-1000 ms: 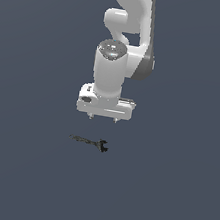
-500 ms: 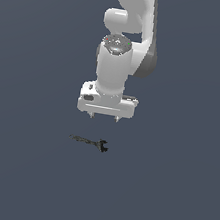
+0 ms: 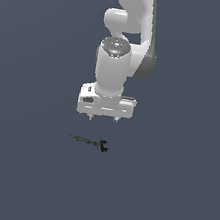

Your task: Pick up the object and move it to a goal position.

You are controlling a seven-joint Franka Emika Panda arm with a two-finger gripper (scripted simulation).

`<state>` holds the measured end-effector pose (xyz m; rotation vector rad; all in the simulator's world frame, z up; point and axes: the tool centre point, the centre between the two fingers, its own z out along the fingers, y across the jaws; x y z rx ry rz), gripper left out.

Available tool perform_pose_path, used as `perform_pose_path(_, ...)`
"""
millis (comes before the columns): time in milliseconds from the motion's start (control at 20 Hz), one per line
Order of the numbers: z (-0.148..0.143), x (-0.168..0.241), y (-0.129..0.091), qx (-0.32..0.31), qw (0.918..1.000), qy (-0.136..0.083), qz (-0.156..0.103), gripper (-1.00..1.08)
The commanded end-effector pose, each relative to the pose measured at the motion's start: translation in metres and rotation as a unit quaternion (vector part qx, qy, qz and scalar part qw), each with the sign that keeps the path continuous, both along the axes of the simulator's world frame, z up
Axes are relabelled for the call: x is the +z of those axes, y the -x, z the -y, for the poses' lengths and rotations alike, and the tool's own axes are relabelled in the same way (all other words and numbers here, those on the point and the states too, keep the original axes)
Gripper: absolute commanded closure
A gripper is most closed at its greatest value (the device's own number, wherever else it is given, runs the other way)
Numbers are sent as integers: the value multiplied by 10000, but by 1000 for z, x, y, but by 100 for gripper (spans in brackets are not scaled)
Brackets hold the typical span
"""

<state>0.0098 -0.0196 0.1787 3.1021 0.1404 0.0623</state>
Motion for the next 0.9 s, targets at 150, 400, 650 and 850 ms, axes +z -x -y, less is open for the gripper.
perform_pose_path(150, 4, -8, -2, 390, 9992, 25, -34, -92)
perform_pose_path(400, 9, -18, -5, 923, 9957, 53, -79, -92)
perform_pose_path(650, 15, -30, -9, 1560, 9877, 75, -130, -92)
perform_pose_path(850, 19, -40, -11, 2066, 9783, 85, -169, -92)
